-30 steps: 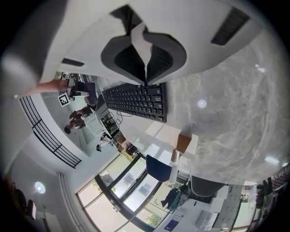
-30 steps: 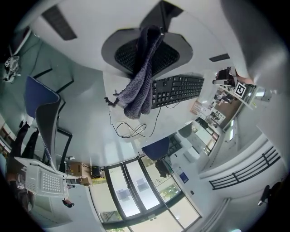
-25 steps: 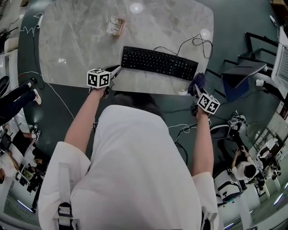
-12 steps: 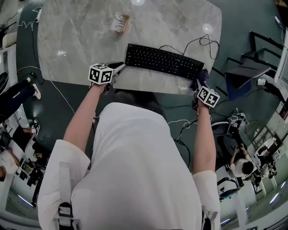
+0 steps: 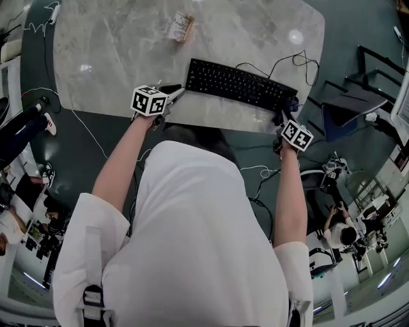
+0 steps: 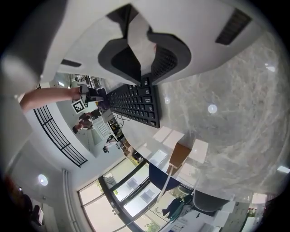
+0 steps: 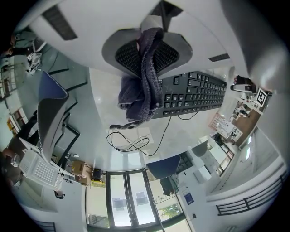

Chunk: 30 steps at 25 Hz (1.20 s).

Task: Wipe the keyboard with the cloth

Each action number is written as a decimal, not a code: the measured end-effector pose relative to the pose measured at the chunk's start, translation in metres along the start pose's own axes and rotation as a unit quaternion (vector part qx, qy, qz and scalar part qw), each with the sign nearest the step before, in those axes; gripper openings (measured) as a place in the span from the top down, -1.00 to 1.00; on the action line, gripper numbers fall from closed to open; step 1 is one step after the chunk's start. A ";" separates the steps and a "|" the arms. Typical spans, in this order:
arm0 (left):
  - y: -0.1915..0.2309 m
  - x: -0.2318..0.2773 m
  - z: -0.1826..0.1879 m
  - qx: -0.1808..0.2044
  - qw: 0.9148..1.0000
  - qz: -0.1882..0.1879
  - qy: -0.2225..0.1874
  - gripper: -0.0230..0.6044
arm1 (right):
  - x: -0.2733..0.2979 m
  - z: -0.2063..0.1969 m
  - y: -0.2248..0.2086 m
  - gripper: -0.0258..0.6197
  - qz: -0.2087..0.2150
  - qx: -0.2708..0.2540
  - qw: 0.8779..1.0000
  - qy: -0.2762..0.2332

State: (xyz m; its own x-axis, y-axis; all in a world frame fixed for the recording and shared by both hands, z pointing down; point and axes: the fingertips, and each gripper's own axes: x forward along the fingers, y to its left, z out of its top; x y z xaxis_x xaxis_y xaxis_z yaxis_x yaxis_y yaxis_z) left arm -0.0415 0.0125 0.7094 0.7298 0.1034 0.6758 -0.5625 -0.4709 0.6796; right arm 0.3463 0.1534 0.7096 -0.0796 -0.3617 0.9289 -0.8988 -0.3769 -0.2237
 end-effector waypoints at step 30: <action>0.006 -0.012 0.000 0.008 1.000 -0.020 -0.017 0.72 | 0.040 -0.004 0.179 0.71 0.071 -0.039 0.997 -0.007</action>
State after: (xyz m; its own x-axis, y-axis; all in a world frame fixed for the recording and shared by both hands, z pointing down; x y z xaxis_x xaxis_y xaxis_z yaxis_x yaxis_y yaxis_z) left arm -0.0534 0.0082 0.7056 0.7643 0.0932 0.6381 -0.5269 -0.4803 0.7012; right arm 0.1807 0.0753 0.7079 -0.2023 -0.4193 0.8850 -0.9100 -0.2534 -0.3281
